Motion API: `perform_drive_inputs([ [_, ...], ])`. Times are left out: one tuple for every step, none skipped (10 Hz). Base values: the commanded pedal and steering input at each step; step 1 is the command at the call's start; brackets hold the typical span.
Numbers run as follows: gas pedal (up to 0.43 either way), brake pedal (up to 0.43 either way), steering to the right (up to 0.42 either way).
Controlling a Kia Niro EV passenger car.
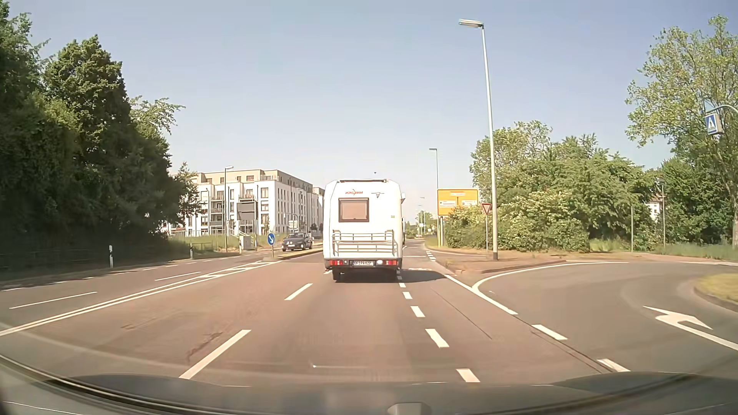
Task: Follow the waypoints while adhering to traffic rules and regulations
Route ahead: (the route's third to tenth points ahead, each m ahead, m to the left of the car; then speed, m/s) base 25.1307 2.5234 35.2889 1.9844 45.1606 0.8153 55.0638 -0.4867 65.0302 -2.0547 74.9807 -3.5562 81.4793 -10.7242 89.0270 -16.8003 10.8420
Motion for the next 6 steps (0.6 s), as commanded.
perform_drive_inputs([
  [0.000,0.000,-0.004],
  [0.000,0.000,-0.004],
  [0.059,0.000,-0.004],
  [0.098,0.000,-0.004],
  [0.098,0.000,-0.004],
  [0.098,0.000,-0.004],
])
